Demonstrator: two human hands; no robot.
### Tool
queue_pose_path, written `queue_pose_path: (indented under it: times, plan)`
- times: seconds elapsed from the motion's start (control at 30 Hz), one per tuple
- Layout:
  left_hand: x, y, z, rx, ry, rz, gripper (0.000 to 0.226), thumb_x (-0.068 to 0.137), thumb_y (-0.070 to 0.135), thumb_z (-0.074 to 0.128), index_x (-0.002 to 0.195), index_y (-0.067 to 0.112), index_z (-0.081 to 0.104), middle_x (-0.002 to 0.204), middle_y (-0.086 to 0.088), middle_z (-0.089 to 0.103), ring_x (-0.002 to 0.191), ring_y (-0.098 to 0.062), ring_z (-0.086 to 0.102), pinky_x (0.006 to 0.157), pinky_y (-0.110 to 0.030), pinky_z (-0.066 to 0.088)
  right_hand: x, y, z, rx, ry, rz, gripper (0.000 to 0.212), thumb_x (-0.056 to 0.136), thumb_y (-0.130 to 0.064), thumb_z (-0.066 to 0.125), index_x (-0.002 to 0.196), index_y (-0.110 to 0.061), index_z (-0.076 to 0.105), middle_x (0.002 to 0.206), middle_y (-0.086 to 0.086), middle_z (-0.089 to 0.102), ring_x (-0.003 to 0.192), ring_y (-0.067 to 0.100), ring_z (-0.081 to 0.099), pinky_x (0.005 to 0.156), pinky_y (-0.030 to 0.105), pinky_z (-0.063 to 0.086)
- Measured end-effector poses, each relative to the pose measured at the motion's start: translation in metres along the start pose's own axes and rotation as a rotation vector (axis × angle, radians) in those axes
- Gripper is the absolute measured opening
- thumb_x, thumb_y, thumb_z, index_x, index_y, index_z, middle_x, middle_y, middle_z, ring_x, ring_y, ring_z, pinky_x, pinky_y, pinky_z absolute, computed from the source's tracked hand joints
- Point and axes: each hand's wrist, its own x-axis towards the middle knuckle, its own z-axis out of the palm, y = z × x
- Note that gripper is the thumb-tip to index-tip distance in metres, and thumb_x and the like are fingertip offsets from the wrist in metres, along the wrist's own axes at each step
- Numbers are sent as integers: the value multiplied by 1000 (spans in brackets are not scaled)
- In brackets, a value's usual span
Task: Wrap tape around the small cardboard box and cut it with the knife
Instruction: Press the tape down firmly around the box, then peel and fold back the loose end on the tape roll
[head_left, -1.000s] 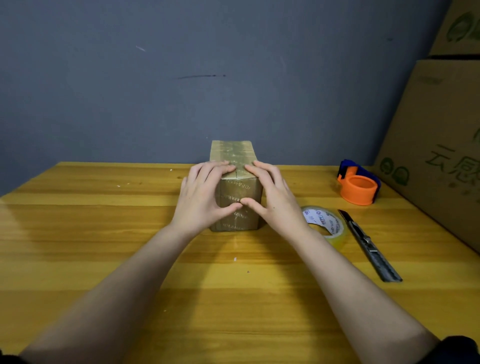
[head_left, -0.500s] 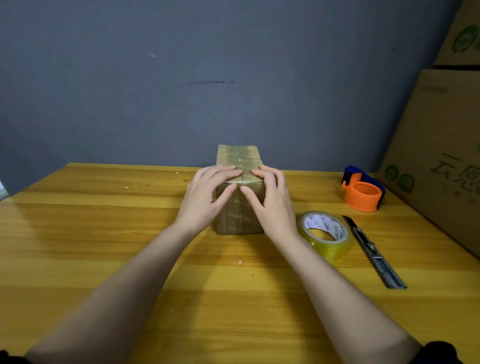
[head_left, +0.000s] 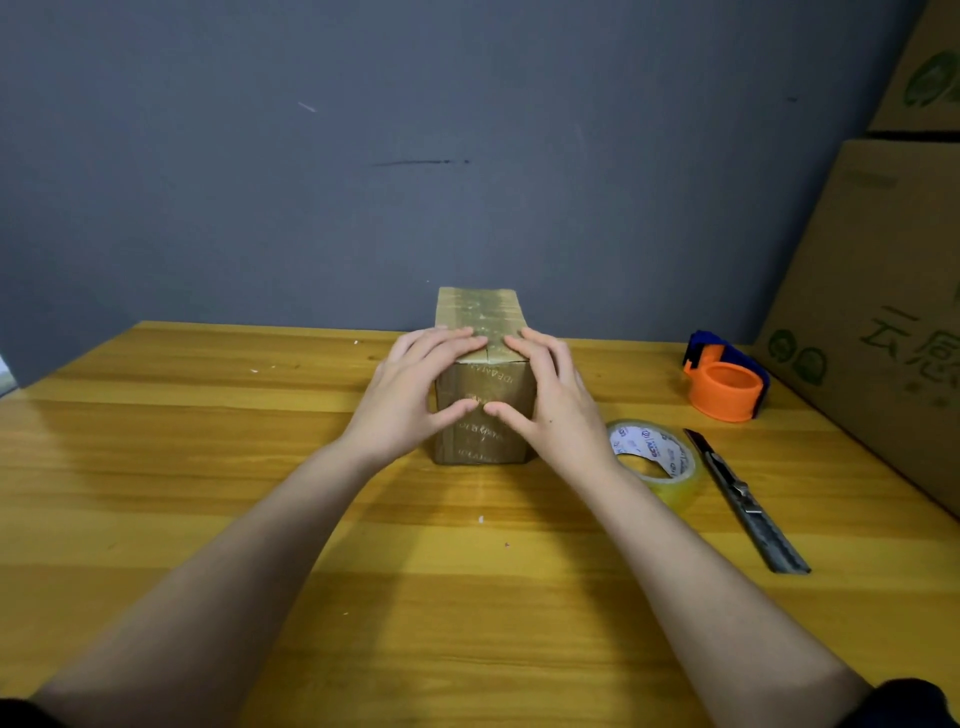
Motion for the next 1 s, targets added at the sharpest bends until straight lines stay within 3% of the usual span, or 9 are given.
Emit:
queue_pose_path:
  times: [0.23, 0.43, 0.53, 0.63, 0.7, 0.83, 1.0]
  plan:
    - [-2, 6, -2, 17, -29, -50, 71, 75, 40, 72, 137, 40, 37, 144, 16, 40, 135, -12, 30, 104, -49, 39, -2, -3, -5, -11, -59, 15, 82, 73, -40, 76, 142, -27, 32, 147, -6, 28, 134, 18, 37, 104, 37, 39]
    - [-6, 20, -5, 53, -112, -137, 91, 72, 36, 75, 145, 36, 21, 153, 10, 23, 144, -12, 16, 112, -45, 31, -6, -11, -9, -82, -148, 48, 106, 70, -37, 78, 148, -32, 7, 155, -10, 10, 138, 19, 33, 109, 39, 37]
    - [-6, 29, -9, -53, -157, -210, 93, 78, 35, 66, 148, 40, 5, 159, 8, 9, 147, -13, 6, 114, -44, 20, -7, -13, -12, -70, -177, 72, 104, 76, -35, 73, 149, -33, 0, 159, -12, 1, 142, 20, 27, 111, 42, 33]
    - [-5, 40, -14, -114, -138, -228, 89, 79, 26, 61, 148, 40, 6, 160, 6, 7, 147, -14, 8, 115, -43, 17, -10, -14, -18, -44, -188, 109, 95, 81, -32, 66, 149, -34, 0, 160, -10, -3, 142, 24, 29, 111, 43, 31]
    - [-6, 48, -16, -83, -57, -209, 82, 80, 22, 59, 148, 34, 14, 158, 4, 13, 146, -15, 14, 116, -40, 17, -12, -16, -25, -21, -158, 113, 87, 83, -28, 62, 149, -33, 5, 160, -8, 3, 140, 23, 31, 110, 40, 32]
    - [-6, 65, -13, 3, 144, -107, 52, 82, 18, 54, 133, 22, 43, 139, 2, 41, 131, -14, 37, 108, -34, 29, -16, -12, -44, -79, -79, 76, 57, 88, -21, 54, 140, -26, 34, 142, -4, 40, 129, 17, 40, 104, 34, 36]
    - [-2, 92, 2, 162, 102, 183, 29, 83, 24, 45, 109, 18, 59, 105, 1, 60, 98, -17, 60, 80, -31, 44, -28, 15, -68, -172, -9, 121, 25, 92, -18, 48, 113, -22, 61, 115, -7, 61, 110, 13, 50, 87, 29, 41]
